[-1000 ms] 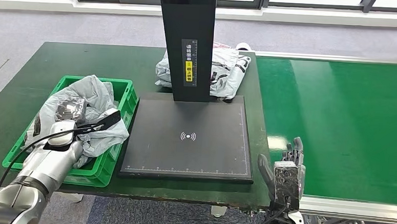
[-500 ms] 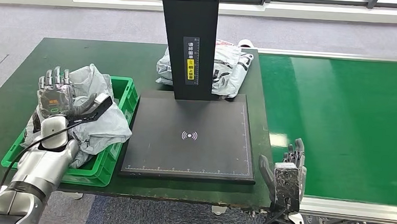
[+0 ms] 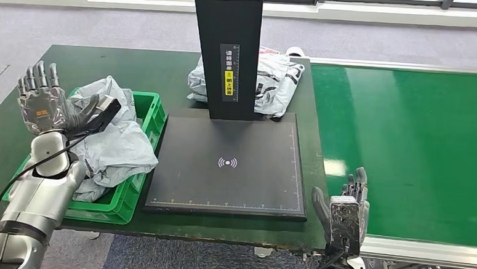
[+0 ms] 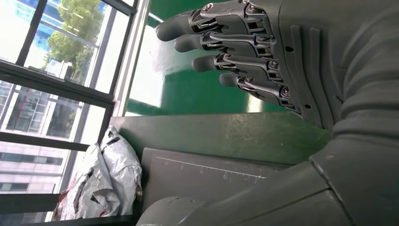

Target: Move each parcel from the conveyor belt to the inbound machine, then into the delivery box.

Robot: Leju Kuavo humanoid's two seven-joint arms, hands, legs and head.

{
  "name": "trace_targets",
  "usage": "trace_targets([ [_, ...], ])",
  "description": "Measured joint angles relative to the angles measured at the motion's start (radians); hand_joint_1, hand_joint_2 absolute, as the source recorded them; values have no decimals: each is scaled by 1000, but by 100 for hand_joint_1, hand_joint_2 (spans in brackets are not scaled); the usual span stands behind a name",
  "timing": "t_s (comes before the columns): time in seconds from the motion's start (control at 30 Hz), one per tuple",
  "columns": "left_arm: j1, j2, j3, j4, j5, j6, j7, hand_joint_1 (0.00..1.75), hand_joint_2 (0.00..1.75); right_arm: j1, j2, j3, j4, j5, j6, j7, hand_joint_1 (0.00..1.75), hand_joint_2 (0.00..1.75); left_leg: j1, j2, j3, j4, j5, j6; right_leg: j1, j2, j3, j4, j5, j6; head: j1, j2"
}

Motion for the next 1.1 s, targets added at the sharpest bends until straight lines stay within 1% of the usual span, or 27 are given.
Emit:
trace_targets([
  [0.13,12,13,3,-34,0,29,24,0,0,0,0,0,0,2,-10,0,0,175,0,0,0,0,0,0,0,0,0,0,0,0,0,0],
  [0.2,19,15,15,-56,1,68,-5,0,0,1,0,0,0,2,-17,-1,0,175,0,0,0,0,0,0,0,0,-1,0,0,0,0,0],
  [0.23,22,12,25,-70,7,102,-44,0,44,1,0,0,0,0,-22,-1,0,175,0,0,-1,0,0,0,0,0,-1,0,0,0,0,0],
  [0.27,24,5,37,-89,27,142,-105,0,87,3,0,0,0,-2,-28,-2,0,175,0,0,-1,0,0,0,0,0,-2,0,0,0,0,0],
  [0.33,29,-19,58,-134,134,193,-268,0,175,8,0,0,0,-10,-37,-3,0,175,-1,-2,-1,1,0,0,0,-1,-2,0,0,0,0,0],
  [0.37,39,-41,64,-168,243,191,-376,0,175,10,0,0,0,-14,-39,-4,0,175,-2,-2,-2,1,-1,1,-1,-1,-2,0,0,0,0,0],
  [0.4,58,-66,66,-207,390,179,-488,0,175,11,0,0,0,-19,-39,-7,0,175,-3,-2,-1,1,-1,2,-2,-1,-2,0,0,1,0,0],
  [0.47,116,-126,61,-296,732,149,-697,0,175,13,0,-6,0,-27,-35,-14,0,175,-4,0,-1,1,-2,3,-3,1,-2,0,0,1,0,0],
  [0.5,148,-154,51,-337,889,131,-761,0,175,14,0,-10,0,-28,-33,-18,0,175,-4,1,-1,1,-3,4,-3,2,-2,0,-1,2,0,0],
  [0.57,213,-209,22,-408,1138,63,-828,0,175,14,0,-17,0,-26,-30,-21,0,175,-5,1,-1,2,-4,6,-3,2,-2,-1,-2,4,0,0],
  [0.6,249,-236,6,-442,1242,20,-851,0,175,14,0,-18,0,-23,-29,-20,0,175,-6,1,-1,2,-5,7,-3,2,-2,-1,-2,5,0,0],
  [0.63,286,-263,-10,-474,1340,-26,-873,0,131,13,0,-18,0,-21,-27,-19,0,175,-6,1,-2,2,-5,7,-3,1,-2,-1,-3,5,0,0],
  [0.7,355,-316,-43,-528,1506,-113,-901,0,131,11,0,-21,0,-17,-23,-16,0,175,-6,1,-2,3,-6,9,-3,1,-1,-1,-4,7,0,0],
  [0.73,382,-338,-57,-547,1560,-146,-904,0,131,10,0,-23,0,-17,-21,-15,0,175,-6,0,-3,3,-7,9,-3,0,-1,-1,-4,8,0,0],
  [0.77,406,-358,-72,-562,1596,-173,-903,0,175,9,0,-27,0,-18,-20,-15,0,175,-6,0,-3,4,-7,10,-3,0,-1,-1,-4,8,0,0],
  [0.83,442,-391,-98,-577,1645,-222,-896,0,175,9,0,-34,0,-23,-17,-14,0,175,-6,0,-3,4,-7,10,-3,-1,-1,-1,-5,8,0,0],
  [0.93,477,-427,-132,-574,1693,-284,-886,0,175,9,0,-36,0,-29,-13,-14,0,175,-7,0,-4,4,-8,11,-4,-1,-1,-1,-5,9,0,0],
  [1.1,497,-463,-167,-557,1711,-315,-880,0,175,5,-1,-36,1,-39,-4,-15,0,175,-6,0,-4,4,-8,11,-3,-2,-1,-1,-5,9,0,0],
])
